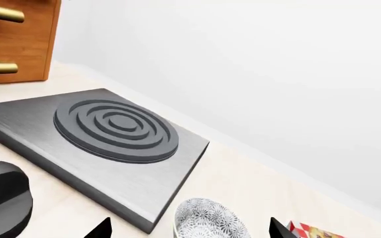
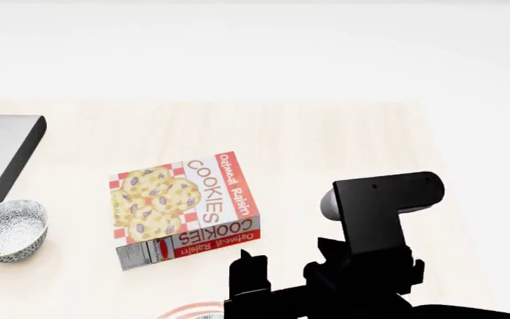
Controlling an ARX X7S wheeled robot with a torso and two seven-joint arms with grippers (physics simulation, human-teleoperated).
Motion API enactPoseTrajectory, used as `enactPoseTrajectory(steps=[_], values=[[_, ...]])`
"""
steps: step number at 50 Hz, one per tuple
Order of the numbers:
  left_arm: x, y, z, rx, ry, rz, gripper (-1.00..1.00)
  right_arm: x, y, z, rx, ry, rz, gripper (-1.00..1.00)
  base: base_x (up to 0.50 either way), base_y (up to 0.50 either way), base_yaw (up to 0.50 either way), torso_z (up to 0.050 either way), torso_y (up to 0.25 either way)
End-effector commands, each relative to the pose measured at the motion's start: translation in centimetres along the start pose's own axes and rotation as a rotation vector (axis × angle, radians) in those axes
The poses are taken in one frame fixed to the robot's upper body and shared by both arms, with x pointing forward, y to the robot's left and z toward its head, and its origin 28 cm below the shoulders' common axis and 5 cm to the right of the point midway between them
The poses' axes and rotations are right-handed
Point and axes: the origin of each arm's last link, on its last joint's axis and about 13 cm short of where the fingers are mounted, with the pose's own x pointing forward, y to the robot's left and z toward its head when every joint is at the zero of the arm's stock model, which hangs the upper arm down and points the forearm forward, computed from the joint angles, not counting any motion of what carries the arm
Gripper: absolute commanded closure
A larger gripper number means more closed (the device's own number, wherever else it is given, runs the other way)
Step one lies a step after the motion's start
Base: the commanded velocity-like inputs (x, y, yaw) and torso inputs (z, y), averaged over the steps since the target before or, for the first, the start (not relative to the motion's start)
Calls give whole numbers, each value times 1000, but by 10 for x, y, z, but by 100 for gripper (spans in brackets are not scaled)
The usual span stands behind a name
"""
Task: Pick the akita bowl next to the plate and place it on the plate.
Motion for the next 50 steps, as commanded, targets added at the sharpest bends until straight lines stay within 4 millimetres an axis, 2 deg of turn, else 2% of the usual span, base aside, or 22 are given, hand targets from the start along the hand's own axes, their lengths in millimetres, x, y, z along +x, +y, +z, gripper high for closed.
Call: enactPoseTrajectory(steps=[1,5,11,13,23,26,37,50], values=[[0,0,0,1,-1,0,-100,-7,-3,-12,9,-169,-174,-100,0,0,0,0,0],[-1,-1,2,2,-1,-1,-100,-5,-10,-22,-25,-286,-271,-100,0,0,0,0,0],[0,-1,0,6,-3,-1,-100,0,-19,-36,-30,-344,-345,-100,0,0,0,0,0],[0,0,-1,5,-3,0,-100,2,-22,-39,-81,-412,-385,-100,0,0,0,0,0],[1,0,-1,9,-4,-1,-100,3,-26,-48,-118,-534,-478,-100,0,0,0,0,0],[1,0,-2,10,-4,0,-100,2,-29,-50,-138,-642,-533,-100,0,0,0,0,0],[1,1,-3,15,-6,0,-100,5,-41,-71,-194,-746,-634,-100,0,0,0,0,0],[0,0,-1,13,-4,1,-100,5,-47,-81,-223,-798,-703,-100,0,0,0,0,0]])
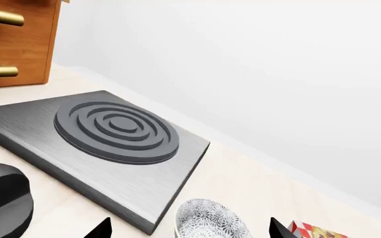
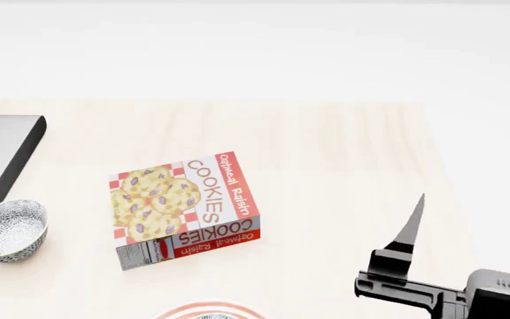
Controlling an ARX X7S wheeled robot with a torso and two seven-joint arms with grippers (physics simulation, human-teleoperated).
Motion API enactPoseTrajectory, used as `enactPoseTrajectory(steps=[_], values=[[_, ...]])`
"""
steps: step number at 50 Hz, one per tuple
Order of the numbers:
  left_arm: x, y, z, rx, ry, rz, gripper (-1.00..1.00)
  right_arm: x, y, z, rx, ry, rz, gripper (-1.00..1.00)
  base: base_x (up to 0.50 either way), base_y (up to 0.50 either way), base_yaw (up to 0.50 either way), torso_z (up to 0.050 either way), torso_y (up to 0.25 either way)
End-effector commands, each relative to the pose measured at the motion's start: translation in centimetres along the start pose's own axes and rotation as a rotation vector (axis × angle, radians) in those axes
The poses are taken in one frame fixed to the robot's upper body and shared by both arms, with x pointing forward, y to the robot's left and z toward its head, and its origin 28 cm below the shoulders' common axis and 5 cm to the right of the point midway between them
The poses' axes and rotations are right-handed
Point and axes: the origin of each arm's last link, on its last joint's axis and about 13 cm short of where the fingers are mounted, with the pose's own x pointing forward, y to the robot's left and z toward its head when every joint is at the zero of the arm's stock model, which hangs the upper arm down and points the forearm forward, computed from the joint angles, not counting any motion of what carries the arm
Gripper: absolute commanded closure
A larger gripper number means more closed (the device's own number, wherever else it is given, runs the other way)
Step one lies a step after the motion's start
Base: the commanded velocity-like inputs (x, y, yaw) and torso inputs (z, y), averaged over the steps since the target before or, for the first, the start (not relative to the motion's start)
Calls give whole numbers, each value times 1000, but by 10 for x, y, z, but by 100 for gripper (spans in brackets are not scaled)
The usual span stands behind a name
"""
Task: Pick the akita bowl next to the plate and place it on the plate.
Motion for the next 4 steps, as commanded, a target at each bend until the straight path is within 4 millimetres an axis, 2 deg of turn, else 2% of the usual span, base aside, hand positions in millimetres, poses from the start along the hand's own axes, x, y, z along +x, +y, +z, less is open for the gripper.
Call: enactPoseTrajectory(steps=[1,4], values=[[0,0,-1,1,0,-1,-100,-7,-6,-8,-47,-82,-44,-100,0,0,0,0,0],[0,-1,1,2,0,-1,-100,-9,-7,-8,-55,-91,-54,-100,0,0,0,0,0]])
